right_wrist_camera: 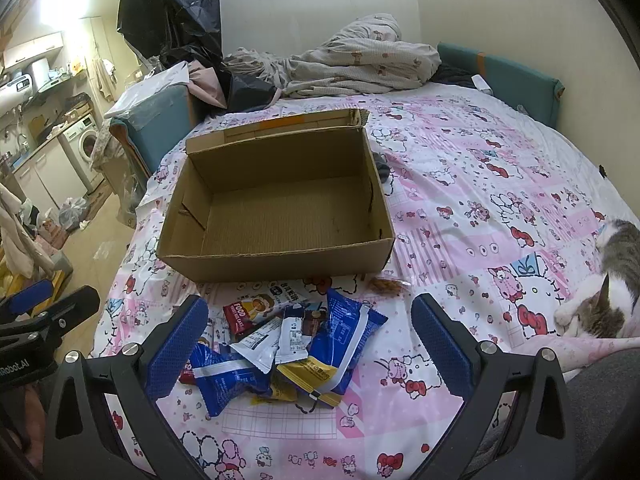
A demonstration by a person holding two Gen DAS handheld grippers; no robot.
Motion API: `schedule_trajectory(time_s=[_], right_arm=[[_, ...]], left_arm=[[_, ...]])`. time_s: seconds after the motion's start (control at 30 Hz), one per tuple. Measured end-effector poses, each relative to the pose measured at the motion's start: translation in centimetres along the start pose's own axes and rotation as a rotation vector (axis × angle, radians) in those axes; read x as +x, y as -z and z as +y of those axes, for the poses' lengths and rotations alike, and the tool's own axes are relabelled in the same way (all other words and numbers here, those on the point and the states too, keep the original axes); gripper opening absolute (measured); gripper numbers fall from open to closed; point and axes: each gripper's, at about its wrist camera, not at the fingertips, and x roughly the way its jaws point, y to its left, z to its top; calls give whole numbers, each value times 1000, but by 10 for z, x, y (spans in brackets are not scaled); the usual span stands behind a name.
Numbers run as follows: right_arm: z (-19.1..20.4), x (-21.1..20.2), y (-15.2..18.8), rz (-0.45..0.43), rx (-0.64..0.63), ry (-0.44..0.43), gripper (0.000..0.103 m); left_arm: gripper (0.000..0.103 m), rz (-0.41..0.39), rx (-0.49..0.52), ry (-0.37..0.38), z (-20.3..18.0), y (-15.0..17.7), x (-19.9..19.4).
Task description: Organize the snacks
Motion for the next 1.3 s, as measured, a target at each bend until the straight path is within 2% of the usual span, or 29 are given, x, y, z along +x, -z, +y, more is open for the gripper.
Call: schedule_trajectory(time_s=[1.3], right_arm=[[2, 5, 2, 30, 7, -35, 103]], left_arm=[[103, 4, -20, 0, 4, 1, 1]])
